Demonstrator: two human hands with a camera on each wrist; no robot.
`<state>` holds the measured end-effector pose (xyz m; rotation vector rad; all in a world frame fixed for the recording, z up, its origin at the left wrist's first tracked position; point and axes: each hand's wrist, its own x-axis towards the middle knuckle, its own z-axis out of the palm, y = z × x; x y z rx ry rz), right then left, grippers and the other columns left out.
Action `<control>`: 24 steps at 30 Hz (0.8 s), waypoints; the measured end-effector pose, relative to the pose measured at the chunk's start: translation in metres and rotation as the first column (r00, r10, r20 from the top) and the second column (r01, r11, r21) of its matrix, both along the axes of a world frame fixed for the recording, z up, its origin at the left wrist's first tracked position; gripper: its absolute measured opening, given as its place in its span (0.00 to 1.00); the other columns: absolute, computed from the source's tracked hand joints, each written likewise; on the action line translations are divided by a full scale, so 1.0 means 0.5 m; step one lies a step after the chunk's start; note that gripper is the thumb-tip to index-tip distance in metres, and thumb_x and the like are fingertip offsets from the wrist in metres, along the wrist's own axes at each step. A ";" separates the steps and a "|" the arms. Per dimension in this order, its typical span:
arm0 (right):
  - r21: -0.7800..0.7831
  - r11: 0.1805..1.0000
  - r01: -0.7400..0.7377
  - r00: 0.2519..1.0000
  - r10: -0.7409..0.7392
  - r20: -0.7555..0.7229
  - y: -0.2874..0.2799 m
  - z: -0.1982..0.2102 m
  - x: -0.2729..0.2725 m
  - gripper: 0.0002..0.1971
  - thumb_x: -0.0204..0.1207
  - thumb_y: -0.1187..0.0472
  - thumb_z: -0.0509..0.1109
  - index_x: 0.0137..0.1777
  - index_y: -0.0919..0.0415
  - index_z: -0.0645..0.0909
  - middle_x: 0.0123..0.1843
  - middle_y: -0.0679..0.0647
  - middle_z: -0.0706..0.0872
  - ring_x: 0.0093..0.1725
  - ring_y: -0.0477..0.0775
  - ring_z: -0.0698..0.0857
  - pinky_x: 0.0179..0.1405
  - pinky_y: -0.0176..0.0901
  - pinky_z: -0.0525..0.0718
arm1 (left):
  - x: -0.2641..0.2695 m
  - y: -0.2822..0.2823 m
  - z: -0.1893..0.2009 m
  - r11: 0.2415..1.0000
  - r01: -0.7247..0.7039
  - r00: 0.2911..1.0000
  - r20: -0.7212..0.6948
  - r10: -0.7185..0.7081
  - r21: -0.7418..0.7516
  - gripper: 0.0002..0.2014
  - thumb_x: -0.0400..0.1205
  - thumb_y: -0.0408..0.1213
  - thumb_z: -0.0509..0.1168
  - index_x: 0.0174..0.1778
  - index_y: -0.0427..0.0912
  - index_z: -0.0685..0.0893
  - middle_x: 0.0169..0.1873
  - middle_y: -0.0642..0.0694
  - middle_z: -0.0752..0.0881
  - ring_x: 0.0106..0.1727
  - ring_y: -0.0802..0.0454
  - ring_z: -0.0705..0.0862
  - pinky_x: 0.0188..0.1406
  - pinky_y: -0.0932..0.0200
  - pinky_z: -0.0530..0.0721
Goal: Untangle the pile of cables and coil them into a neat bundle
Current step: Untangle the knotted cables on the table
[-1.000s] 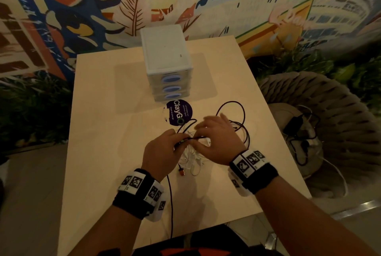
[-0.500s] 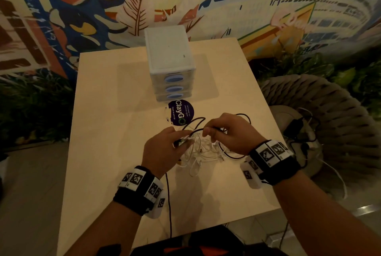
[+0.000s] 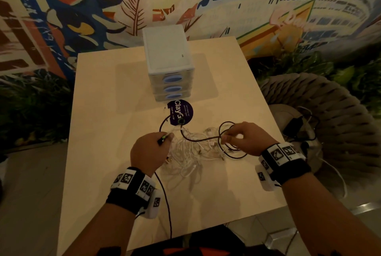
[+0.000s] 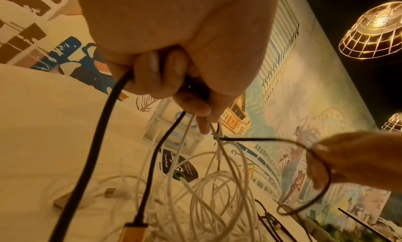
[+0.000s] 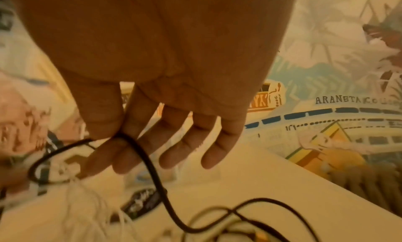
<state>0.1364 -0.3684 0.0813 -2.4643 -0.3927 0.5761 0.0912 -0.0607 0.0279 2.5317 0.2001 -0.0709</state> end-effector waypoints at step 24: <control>-0.139 0.970 -0.200 0.979 0.193 -0.063 0.250 -0.089 -0.044 0.25 0.77 0.35 0.56 0.48 0.53 0.85 0.47 0.52 0.88 0.46 0.52 0.84 0.50 0.48 0.83 | -0.030 -0.027 0.016 0.933 0.211 0.978 0.074 -0.197 -0.292 0.18 0.83 0.63 0.61 0.43 0.59 0.93 0.34 0.58 0.90 0.38 0.61 0.86 0.38 0.51 0.85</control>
